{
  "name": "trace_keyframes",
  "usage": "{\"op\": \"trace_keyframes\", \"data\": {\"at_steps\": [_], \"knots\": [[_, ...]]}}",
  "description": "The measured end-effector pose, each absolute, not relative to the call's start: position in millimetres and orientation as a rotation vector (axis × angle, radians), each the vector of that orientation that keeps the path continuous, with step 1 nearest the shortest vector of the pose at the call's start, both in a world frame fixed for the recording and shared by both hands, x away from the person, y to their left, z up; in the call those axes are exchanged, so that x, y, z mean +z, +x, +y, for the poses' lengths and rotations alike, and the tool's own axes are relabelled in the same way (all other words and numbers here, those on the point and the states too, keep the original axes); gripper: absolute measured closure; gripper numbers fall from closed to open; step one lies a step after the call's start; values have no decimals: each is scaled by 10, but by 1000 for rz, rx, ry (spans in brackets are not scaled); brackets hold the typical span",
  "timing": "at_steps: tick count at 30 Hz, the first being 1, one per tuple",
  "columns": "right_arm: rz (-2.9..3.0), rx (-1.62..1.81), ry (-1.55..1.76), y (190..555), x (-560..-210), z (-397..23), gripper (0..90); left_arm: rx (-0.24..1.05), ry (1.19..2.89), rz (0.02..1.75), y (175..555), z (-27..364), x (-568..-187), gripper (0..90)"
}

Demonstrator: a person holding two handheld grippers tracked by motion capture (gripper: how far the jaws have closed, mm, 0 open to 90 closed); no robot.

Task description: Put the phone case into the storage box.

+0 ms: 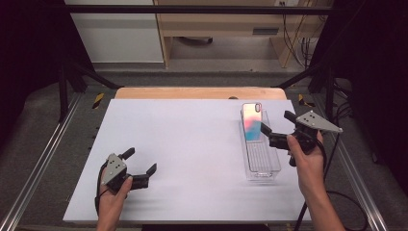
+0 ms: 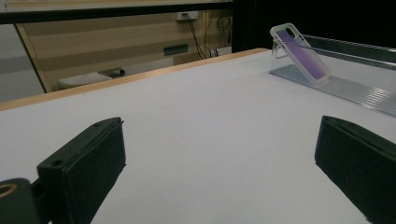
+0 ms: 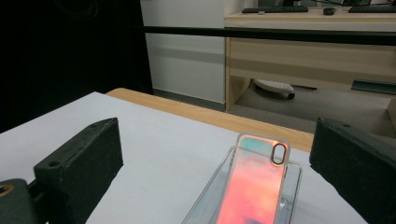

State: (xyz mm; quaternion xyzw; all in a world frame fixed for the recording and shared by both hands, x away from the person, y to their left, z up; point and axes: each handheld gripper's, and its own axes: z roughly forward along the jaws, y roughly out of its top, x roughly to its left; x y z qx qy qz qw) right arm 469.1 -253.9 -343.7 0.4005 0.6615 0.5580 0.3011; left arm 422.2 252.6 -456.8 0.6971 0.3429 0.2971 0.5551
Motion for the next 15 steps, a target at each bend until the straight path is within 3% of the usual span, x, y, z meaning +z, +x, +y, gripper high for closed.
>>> {"op": "trace_keyframes", "data": {"at_steps": [15], "knots": [[1743, 1481, 1035, 4469, -3436, -2627, 26, 707, 1622, 818, 4197, 2612, -4541, 12]]}}
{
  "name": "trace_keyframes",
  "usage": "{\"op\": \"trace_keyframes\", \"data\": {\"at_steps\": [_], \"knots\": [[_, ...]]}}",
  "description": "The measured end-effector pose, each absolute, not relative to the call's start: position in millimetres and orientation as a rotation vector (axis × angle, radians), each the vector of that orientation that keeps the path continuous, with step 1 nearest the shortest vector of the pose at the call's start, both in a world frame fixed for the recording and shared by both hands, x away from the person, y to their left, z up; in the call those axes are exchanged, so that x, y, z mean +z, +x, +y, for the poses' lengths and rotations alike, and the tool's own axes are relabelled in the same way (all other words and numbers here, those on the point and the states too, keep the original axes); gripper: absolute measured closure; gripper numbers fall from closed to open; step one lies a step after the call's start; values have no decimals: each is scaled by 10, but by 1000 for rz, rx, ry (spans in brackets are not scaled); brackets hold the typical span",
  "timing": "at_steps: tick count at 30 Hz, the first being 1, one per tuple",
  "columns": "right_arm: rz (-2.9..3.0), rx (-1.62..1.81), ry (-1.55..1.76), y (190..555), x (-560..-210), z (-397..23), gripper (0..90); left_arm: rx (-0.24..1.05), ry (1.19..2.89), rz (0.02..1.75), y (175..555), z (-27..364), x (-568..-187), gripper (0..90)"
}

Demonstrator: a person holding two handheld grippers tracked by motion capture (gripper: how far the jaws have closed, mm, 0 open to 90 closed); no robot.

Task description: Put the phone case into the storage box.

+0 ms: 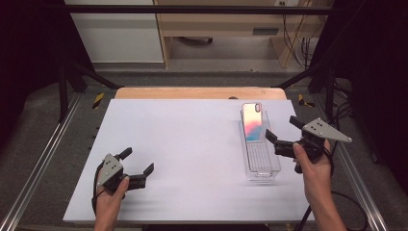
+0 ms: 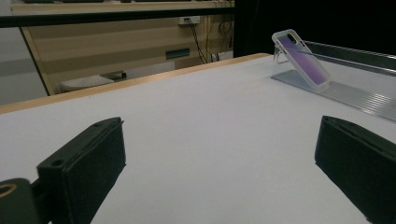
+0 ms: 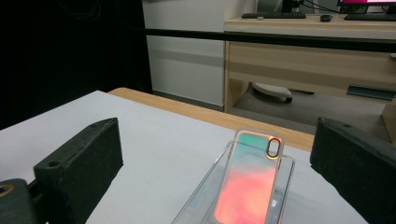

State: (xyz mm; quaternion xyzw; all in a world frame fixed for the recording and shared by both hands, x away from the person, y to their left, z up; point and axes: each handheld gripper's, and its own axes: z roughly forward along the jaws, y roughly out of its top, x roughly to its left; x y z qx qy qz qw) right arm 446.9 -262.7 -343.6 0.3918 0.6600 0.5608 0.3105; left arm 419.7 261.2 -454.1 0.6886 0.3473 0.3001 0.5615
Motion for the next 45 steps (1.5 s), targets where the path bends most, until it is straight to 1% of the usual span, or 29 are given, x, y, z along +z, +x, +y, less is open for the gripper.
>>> {"op": "trace_keyframes", "data": {"at_steps": [21, 45], "knots": [[1736, 1491, 1017, 4241, -3631, -2755, 23, 697, 1624, 811, 4204, 2637, -4546, 12], [1722, 1492, 977, 4127, -3849, -2823, 22, 699, 1613, 825, 4107, 2684, -4542, 13]]}}
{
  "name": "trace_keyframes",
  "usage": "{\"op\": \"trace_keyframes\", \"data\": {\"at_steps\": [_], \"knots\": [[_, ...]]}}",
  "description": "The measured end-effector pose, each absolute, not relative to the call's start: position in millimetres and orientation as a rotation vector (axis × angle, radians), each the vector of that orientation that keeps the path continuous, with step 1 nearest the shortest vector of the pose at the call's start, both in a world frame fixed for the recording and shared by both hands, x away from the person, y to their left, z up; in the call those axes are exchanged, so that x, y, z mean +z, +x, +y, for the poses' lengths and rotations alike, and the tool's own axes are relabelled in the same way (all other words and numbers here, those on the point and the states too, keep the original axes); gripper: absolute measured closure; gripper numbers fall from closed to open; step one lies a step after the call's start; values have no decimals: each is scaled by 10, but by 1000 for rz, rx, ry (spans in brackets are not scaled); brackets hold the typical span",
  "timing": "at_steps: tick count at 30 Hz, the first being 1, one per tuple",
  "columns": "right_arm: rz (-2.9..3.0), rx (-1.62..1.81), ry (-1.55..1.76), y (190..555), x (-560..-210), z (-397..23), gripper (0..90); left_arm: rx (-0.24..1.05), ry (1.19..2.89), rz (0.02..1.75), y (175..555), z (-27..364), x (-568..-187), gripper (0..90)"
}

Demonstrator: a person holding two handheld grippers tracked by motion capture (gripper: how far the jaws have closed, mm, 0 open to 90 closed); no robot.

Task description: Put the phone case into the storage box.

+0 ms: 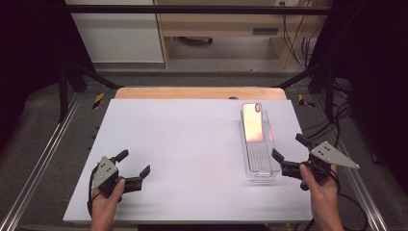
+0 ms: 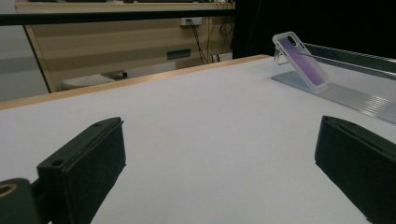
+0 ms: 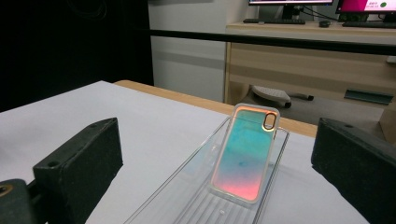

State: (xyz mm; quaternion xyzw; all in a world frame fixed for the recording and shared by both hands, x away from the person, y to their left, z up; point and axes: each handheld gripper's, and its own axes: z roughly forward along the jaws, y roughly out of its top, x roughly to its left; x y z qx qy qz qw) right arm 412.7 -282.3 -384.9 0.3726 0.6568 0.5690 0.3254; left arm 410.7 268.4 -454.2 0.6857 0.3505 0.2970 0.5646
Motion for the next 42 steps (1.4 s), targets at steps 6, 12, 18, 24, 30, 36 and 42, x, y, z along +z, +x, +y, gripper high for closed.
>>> {"op": "trace_keyframes", "data": {"at_steps": [6, 12, 18, 24, 30, 36, 42], "knots": [[1716, 1494, 964, 4108, -3907, -2840, 22, 696, 1611, 822, 4075, 2684, -4542, 12], [1712, 1497, 953, 4093, -3943, -2851, 22, 695, 1611, 820, 4071, 2683, -4543, 12], [1706, 1499, 944, 4082, -3987, -2864, 22, 693, 1613, 818, 4071, 2680, -4543, 12], [1708, 1505, 929, 4072, -4018, -2865, 22, 692, 1614, 815, 4070, 2677, -4542, 12], [1703, 1505, 917, 4066, -4049, -2875, 22, 690, 1615, 814, 4041, 2682, -4542, 12], [1708, 1507, 898, 4063, -4108, -2888, 27, 690, 1617, 811, 4010, 2678, -4540, 12], [1714, 1509, 889, 4056, -4157, -2898, 26, 688, 1621, 808, 4010, 2674, -4542, 12]]}}
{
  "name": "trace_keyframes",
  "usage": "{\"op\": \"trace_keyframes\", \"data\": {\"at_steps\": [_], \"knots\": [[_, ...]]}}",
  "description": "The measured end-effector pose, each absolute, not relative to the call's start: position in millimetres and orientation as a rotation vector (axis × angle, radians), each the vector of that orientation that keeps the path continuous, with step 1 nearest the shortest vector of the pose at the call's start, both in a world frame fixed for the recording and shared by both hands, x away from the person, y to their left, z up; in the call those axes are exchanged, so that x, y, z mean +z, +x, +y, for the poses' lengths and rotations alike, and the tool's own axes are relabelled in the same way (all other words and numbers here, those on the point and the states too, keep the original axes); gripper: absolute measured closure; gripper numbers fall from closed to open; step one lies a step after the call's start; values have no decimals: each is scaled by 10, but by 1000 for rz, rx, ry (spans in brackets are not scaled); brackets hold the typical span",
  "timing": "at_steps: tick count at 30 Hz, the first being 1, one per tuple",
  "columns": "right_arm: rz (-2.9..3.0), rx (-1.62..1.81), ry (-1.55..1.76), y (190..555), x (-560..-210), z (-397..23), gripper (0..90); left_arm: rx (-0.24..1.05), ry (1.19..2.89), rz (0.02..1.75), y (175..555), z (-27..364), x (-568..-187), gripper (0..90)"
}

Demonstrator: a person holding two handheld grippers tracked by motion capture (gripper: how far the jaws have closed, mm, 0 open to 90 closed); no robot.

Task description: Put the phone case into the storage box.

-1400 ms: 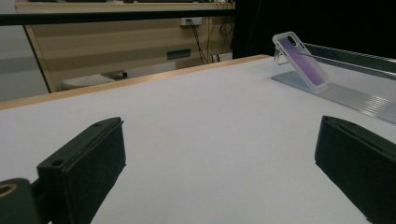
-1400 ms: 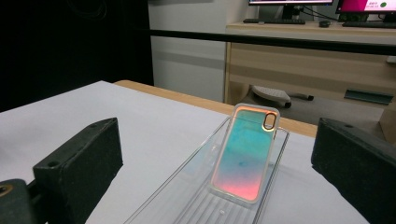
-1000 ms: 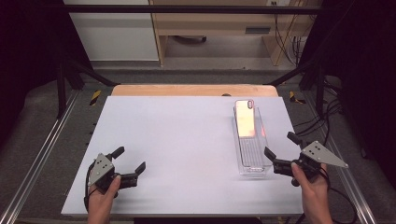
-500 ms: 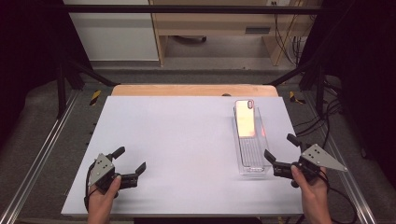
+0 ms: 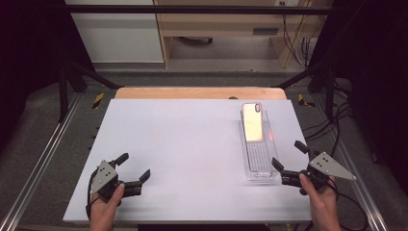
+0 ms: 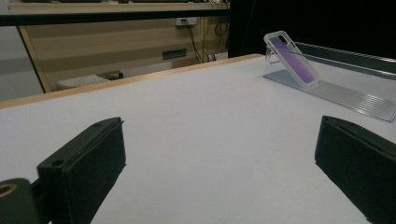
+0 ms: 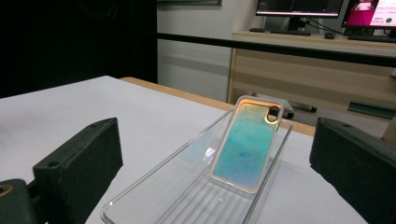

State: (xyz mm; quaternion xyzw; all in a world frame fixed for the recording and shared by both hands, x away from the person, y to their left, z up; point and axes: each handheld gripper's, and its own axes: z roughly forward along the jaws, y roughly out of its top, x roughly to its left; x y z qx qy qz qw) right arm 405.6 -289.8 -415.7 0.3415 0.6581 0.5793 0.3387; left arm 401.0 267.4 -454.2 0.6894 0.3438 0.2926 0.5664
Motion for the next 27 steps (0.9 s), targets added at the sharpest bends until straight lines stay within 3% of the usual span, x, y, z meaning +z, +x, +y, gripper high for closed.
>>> {"op": "trace_keyframes", "data": {"at_steps": [27], "knots": [[1737, 1525, 877, 4040, -4349, -2902, 24, 691, 1610, 810, 4015, 2706, -4542, 12]]}}
